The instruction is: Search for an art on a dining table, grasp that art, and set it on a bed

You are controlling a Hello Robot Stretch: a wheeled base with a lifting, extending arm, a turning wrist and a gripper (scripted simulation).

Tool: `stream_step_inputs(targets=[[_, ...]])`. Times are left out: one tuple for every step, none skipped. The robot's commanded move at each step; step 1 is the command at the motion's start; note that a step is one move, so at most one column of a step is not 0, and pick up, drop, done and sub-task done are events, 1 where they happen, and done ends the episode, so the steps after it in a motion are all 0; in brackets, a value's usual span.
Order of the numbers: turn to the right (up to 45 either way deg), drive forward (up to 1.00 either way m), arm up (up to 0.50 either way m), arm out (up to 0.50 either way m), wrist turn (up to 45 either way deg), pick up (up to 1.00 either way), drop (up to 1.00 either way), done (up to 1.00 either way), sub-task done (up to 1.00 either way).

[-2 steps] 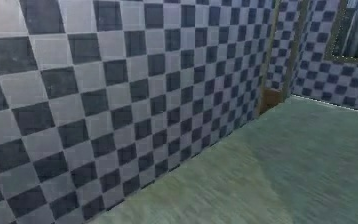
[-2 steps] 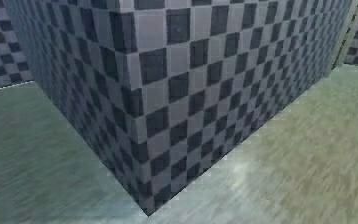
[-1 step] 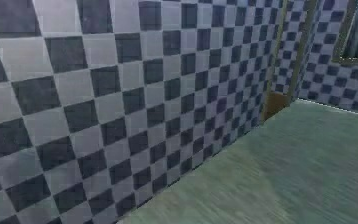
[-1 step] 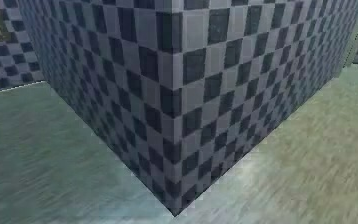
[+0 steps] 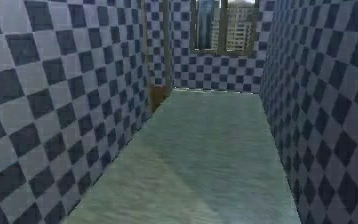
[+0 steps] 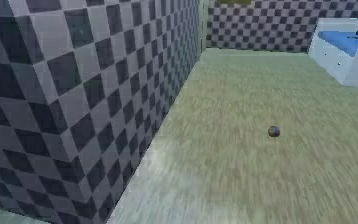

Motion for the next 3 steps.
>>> stream_step_inputs(targets=[[0.0, 1.0, 0.0, 0.0, 0.0, 0.0, 0.0, 0.0, 0.0], [0.0, 1.0, 0.0, 0.0, 0.0, 0.0, 0.0, 0.0, 0.0], [0.0, 0.95, 0.0, 0.0, 0.0, 0.0, 0.0, 0.0, 0.0]])
